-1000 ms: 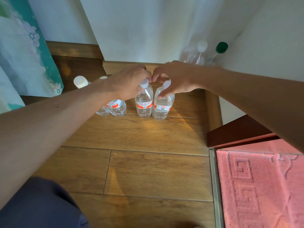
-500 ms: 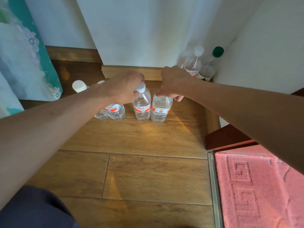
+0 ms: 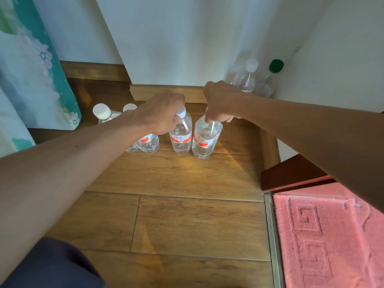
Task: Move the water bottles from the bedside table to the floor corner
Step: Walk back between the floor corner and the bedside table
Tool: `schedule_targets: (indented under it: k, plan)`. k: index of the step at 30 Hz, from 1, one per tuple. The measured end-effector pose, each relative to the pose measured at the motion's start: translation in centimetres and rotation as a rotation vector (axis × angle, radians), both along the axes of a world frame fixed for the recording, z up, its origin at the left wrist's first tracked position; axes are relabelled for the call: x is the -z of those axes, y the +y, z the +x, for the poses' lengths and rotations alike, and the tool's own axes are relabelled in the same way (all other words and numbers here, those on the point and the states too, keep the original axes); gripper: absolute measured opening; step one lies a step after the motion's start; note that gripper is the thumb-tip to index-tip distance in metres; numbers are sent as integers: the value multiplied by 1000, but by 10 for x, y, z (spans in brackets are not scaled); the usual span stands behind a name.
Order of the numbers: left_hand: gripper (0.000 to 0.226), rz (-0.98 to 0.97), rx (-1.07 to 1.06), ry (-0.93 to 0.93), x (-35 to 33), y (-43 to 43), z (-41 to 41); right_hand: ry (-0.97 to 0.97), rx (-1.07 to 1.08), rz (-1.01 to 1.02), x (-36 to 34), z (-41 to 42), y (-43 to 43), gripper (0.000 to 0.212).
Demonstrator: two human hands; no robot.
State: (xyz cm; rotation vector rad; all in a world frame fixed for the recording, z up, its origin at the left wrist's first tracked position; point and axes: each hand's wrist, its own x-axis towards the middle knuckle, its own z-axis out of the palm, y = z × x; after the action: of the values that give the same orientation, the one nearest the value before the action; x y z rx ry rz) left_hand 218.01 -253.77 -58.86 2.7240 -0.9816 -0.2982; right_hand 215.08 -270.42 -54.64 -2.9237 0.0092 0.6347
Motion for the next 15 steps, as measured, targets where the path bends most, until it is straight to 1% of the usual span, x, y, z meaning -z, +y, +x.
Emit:
schedule_targets:
  k: [2,4,6,8,10,11,14,15]
  plan:
    - [20,-10,-5,-9,-1,-4,1,-14,-36,8,-1,2,-5,40]
    - [22,-18,-22,-13,-4,-9,2,-36,-76,24,-2,6,-10,42]
    - [22,-30,-46,-13,-9,-15,4,-59,-119,16,-4,10,-16,34]
    - [24,-27,-70,-17,-12,-22,9,-115,-146,-8,-3,16,-22,12]
    - [25,-31,-103,-19,-14,-28,15,-152,-154,-7,-1,22,-29,31]
    - [26,-45,-120,-16,-14,-31,17,-168,-161,-1,-1,26,-33,34]
    - [27,-109,-150,-19,-16,-38,26,-227,-192,5,0,38,-43,14]
    - [28,-134,-157,-27,-17,-40,29,-239,-201,5,1,42,-46,16]
